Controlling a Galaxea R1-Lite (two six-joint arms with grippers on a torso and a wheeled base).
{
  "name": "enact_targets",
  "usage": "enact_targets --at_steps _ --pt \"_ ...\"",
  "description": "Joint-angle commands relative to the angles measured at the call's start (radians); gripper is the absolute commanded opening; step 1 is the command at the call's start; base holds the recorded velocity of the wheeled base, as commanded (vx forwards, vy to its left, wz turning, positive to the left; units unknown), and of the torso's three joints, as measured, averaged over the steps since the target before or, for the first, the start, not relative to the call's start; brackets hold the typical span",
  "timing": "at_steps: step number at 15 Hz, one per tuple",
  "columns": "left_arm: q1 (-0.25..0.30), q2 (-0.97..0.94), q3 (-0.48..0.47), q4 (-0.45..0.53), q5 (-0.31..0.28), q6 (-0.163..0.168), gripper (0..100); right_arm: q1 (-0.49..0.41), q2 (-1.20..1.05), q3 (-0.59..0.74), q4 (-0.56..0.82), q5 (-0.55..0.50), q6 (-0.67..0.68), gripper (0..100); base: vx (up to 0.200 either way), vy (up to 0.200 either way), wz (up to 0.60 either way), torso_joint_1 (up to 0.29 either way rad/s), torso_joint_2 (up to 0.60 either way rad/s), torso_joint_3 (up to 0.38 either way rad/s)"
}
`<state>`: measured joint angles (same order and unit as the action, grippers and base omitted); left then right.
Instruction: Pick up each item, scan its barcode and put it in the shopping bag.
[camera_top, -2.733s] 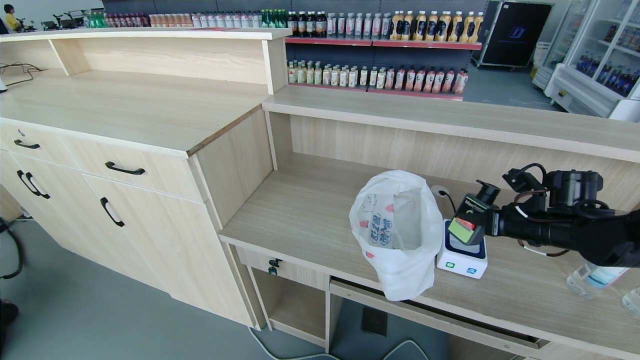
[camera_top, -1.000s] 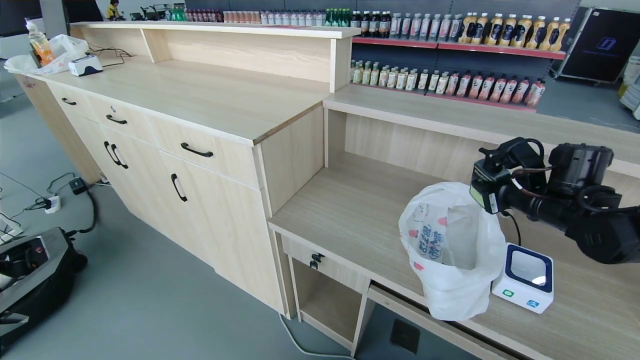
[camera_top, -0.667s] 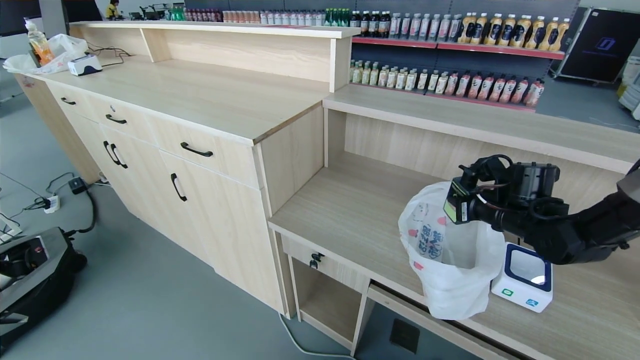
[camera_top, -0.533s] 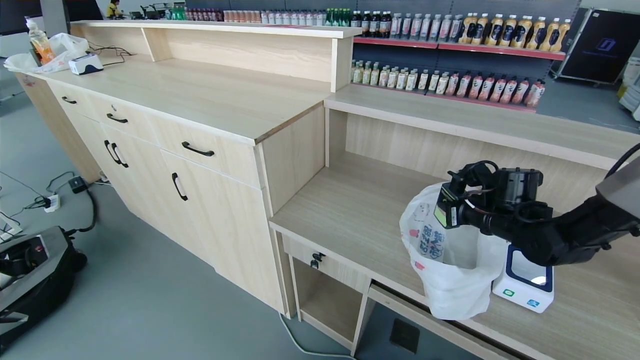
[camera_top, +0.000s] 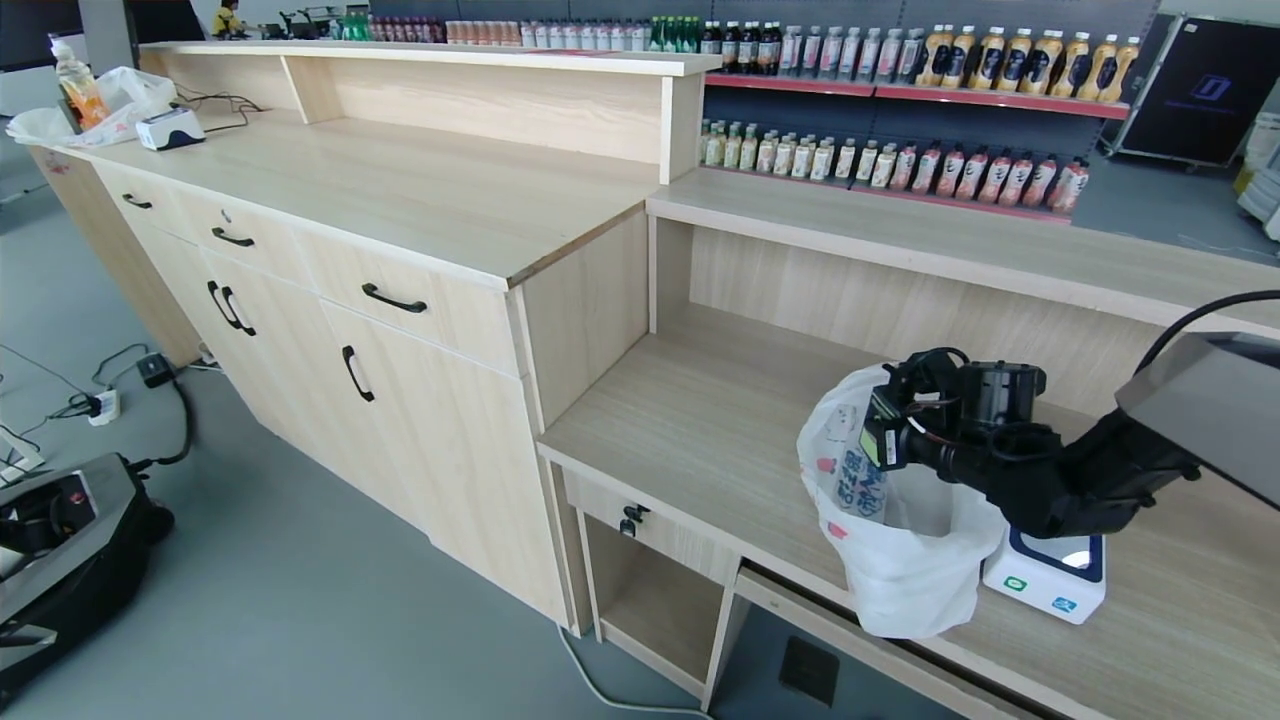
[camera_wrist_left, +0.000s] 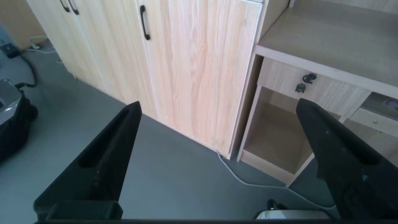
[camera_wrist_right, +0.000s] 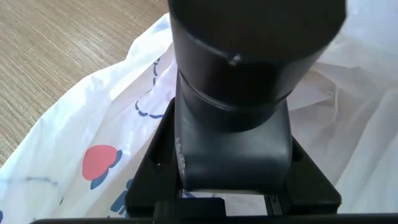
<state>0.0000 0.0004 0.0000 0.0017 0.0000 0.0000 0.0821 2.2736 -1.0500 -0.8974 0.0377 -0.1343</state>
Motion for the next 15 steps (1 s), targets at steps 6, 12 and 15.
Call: enact_targets --at_steps 6,12,15 --pt "0.0 0.0 0.0 0.0 0.0 0.0 100 -0.015 0.086 -0.065 0.0 0.002 0.001 0 0.0 0.0 0.0 0.0 0.0 0.0" --pt "0.0 0.0 0.0 0.0 0.0 0.0 100 -0.013 0.098 -0.031 -0.017 0.002 0.001 0 0.0 0.0 0.0 0.0 0.0 0.0" --pt "0.0 0.0 0.0 0.001 0.0 0.0 100 -0.004 -0.003 -0.015 -0.023 0.007 0.022 100 0.0 0.0 0.0 0.0 0.0 0.0"
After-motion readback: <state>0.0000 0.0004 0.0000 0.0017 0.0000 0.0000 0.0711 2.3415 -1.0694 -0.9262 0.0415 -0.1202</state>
